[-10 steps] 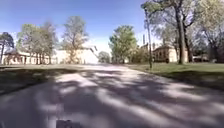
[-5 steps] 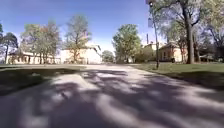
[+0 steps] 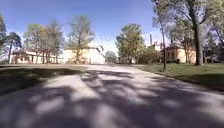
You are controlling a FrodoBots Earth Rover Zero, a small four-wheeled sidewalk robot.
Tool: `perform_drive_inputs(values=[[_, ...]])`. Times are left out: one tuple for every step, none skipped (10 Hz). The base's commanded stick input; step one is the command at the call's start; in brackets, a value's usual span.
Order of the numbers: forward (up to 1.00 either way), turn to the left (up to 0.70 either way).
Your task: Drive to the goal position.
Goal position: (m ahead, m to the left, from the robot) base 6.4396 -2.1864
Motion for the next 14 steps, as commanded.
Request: perform_drive_inputs(values=[[1.00, 0.00], [1.00, 0.00], [1.00, 0.00], [0.99, 0.00], [0.77, 0.00], [0.30, 0.00], [0.00, 0.00], [0.00, 0.00], [0.00, 0.00], [0.00, 0.00], [0.00, 0.00], [0.00, 0.00], [0.00, 0.00], [0.00, 0.00]])
